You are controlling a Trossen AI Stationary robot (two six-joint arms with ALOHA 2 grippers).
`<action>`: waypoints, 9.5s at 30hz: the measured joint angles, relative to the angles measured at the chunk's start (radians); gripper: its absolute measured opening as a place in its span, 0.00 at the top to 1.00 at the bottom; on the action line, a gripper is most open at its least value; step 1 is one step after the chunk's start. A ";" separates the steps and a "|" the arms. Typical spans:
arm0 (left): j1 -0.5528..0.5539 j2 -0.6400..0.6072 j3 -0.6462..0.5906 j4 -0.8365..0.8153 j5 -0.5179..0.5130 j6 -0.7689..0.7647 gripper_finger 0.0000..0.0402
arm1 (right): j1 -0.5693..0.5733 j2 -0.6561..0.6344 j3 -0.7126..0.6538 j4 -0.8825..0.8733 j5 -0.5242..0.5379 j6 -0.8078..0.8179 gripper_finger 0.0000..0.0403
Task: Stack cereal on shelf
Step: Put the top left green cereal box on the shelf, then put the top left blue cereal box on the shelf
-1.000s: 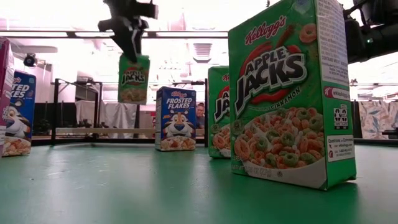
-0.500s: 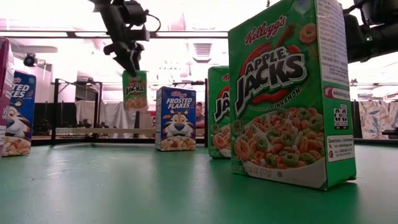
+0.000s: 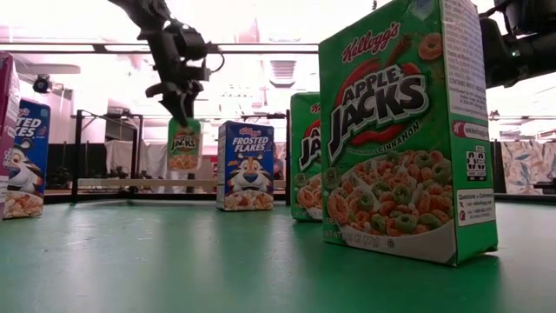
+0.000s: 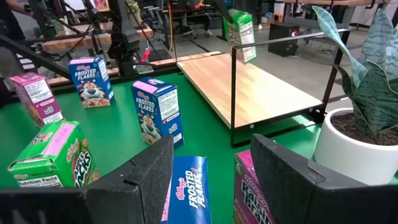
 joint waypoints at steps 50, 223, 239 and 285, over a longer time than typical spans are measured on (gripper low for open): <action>0.011 0.032 0.119 -0.106 -0.046 -0.135 0.43 | 0.000 0.000 -0.001 0.000 -0.008 0.008 0.49; -1.095 -0.755 -1.059 1.574 -0.368 -0.931 1.00 | -0.089 1.114 1.322 -0.669 -0.393 -0.445 0.49; -1.122 -0.816 -1.112 1.656 -0.369 -0.801 1.00 | -0.083 1.242 1.335 -0.590 -0.339 -0.389 0.39; -1.122 -0.805 -1.112 1.644 -0.369 -0.787 1.00 | -0.088 1.403 1.338 -0.659 -0.340 -0.461 0.49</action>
